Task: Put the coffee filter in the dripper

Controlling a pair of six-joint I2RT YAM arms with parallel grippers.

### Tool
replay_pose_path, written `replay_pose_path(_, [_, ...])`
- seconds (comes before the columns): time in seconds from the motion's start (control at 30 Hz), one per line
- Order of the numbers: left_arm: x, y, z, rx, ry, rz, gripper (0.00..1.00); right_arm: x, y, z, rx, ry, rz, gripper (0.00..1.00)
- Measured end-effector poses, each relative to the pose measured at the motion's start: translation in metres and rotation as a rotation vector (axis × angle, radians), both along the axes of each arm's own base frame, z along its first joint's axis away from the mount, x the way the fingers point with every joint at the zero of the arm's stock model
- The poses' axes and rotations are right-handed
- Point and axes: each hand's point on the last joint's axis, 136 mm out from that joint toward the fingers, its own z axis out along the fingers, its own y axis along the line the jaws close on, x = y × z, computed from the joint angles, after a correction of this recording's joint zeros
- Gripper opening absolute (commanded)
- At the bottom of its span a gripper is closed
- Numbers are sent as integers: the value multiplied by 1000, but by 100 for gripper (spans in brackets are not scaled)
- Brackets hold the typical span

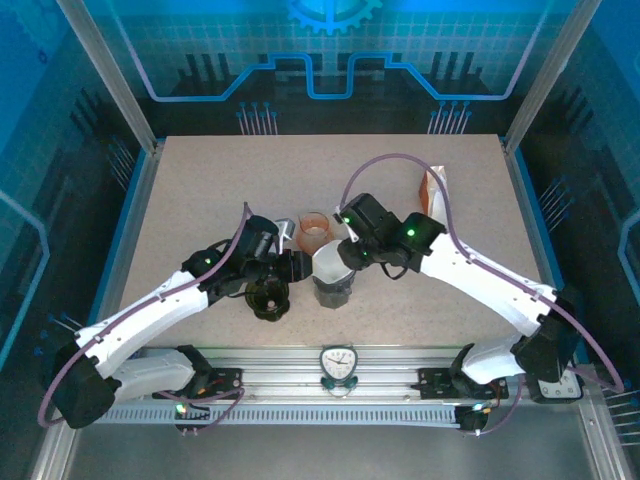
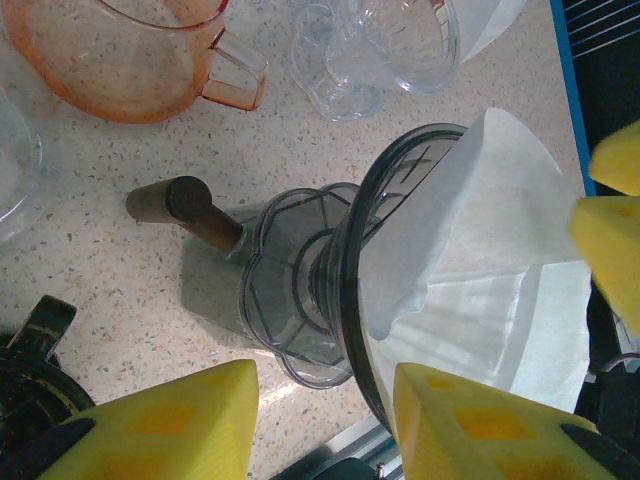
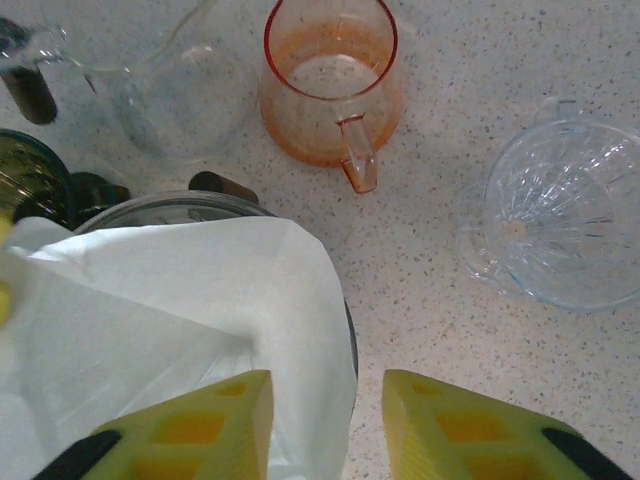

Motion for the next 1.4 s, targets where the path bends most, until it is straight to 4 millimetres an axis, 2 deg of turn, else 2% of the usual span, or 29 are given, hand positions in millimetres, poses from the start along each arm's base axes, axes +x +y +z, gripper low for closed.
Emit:
replay_pose_path(0.2, [0, 0, 0, -1, -1, 0, 41, -3, -7, 17, 37, -39, -22, 21])
replay_pose_path(0.43, [1, -1, -2, 2, 4, 1, 42, -9, -12, -2, -2, -6, -25, 17])
replay_pose_path(0.9, [0, 0, -6, 5, 11, 3, 43, -13, -10, -12, -17, 14, -19, 13])
replay_pose_path(1.13, [0, 1, -4, -4, 3, 5, 51, -16, -10, -19, -32, 29, -17, 13])
replay_pose_path(1.3, [0, 1, 11, -44, -46, 6, 60, -16, -9, -20, -32, 32, -16, 13])
replay_pose_path(1.4, [4, 0, 17, -62, -64, 11, 61, -17, -9, -20, -32, 32, -16, 13])
